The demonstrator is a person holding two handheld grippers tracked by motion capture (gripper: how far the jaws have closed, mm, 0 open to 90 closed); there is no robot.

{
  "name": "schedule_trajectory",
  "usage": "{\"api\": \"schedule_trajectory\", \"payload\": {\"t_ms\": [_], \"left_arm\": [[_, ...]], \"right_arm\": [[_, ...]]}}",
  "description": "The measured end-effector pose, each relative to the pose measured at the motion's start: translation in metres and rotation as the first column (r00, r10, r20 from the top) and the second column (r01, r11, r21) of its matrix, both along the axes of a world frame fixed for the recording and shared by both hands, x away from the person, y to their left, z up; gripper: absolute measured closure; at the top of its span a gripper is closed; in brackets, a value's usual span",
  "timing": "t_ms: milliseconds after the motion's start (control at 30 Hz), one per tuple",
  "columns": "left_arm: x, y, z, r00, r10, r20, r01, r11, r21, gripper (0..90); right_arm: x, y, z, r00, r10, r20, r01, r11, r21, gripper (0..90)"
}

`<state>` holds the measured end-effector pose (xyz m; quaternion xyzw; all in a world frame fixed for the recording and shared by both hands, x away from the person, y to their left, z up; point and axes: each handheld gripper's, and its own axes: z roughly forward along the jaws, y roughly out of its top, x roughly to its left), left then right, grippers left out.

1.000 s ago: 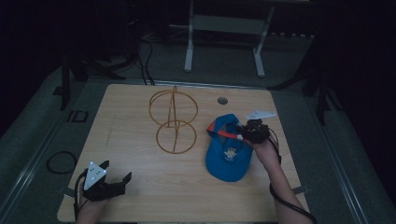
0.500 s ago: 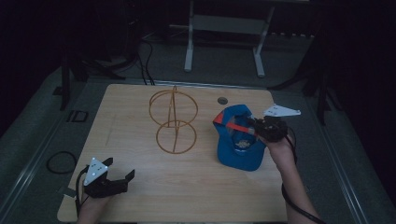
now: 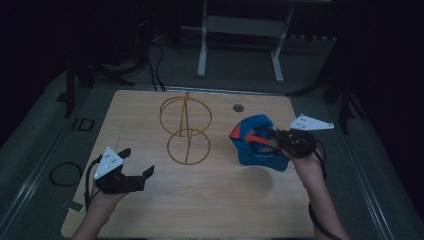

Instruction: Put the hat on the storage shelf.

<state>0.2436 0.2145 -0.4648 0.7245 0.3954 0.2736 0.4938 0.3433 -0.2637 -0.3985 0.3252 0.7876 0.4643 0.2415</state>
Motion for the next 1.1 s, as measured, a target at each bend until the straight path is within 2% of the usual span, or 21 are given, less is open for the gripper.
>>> {"api": "schedule_trajectory", "payload": {"t_ms": [167, 300, 433, 533, 600, 633, 667, 700, 767, 900, 967, 1100], "left_arm": [[0.012, -0.024, 0.017, 0.9976, -0.068, 0.012, 0.068, 0.9974, 0.023, 4.5], [0.021, -0.044, 0.027, 0.9912, -0.131, 0.019, 0.130, 0.9901, 0.053, 4.5], [0.028, -0.063, 0.042, 0.9836, -0.178, 0.028, 0.177, 0.9830, 0.051, 4.6], [0.034, -0.079, 0.054, 0.9756, -0.217, 0.031, 0.216, 0.9754, 0.046, 4.6], [0.039, -0.088, 0.060, 0.9679, -0.250, 0.026, 0.249, 0.9677, 0.039, 4.7], [0.041, -0.094, 0.063, 0.9657, -0.258, 0.030, 0.256, 0.9654, 0.047, 4.7], [0.044, -0.101, 0.066, 0.9602, -0.278, 0.028, 0.276, 0.9598, 0.049, 4.8], [0.046, -0.105, 0.068, 0.9590, -0.282, 0.028, 0.280, 0.9586, 0.051, 4.9], [0.050, -0.116, 0.072, 0.9513, -0.307, 0.031, 0.305, 0.9509, 0.053, 5.1], [0.058, -0.140, 0.078, 0.9402, -0.340, 0.023, 0.338, 0.9394, 0.056, 5.1], [0.061, -0.150, 0.080, 0.9341, -0.357, 0.020, 0.356, 0.9337, 0.042, 5.8], [0.067, -0.170, 0.083, 0.9218, -0.387, 0.018, 0.386, 0.9207, 0.060, 6.0]], "right_arm": [[-0.006, 0.003, 0.000, 0.9997, 0.024, -0.002, -0.024, 1.000, 0.008, 88.2], [-0.011, 0.005, 0.000, 0.9990, 0.044, -0.001, -0.044, 0.999, 0.022, 88.2], [-0.017, 0.008, 0.002, 0.9982, 0.059, 0.005, -0.060, 0.998, 0.023, 88.2], [-0.020, 0.009, 0.004, 0.9976, 0.069, 0.010, -0.069, 0.997, 0.027, 88.2], [-0.022, 0.010, 0.005, 0.9971, 0.074, 0.013, -0.075, 0.997, 0.026, 88.2], [-0.022, 0.011, 0.005, 0.9968, 0.079, 0.013, -0.079, 0.996, 0.029, 88.2], [-0.023, 0.011, 0.004, 0.9964, 0.084, 0.014, -0.084, 0.996, 0.031, 88.2], [-0.024, 0.013, 0.004, 0.9961, 0.088, 0.011, -0.088, 0.996, 0.027, 88.2], [-0.026, 0.014, 0.003, 0.9953, 0.096, 0.009, -0.096, 0.995, 0.028, 88.2], [-0.029, 0.018, 0.003, 0.9933, 0.115, 0.013, -0.115, 0.993, 0.027, 88.2], [-0.031, 0.019, 0.004, 0.9924, 0.122, 0.018, -0.122, 0.992, 0.025, 88.2], [-0.035, 0.022, 0.005, 0.9906, 0.135, 0.021, -0.135, 0.991, 0.016, 88.2]]}}
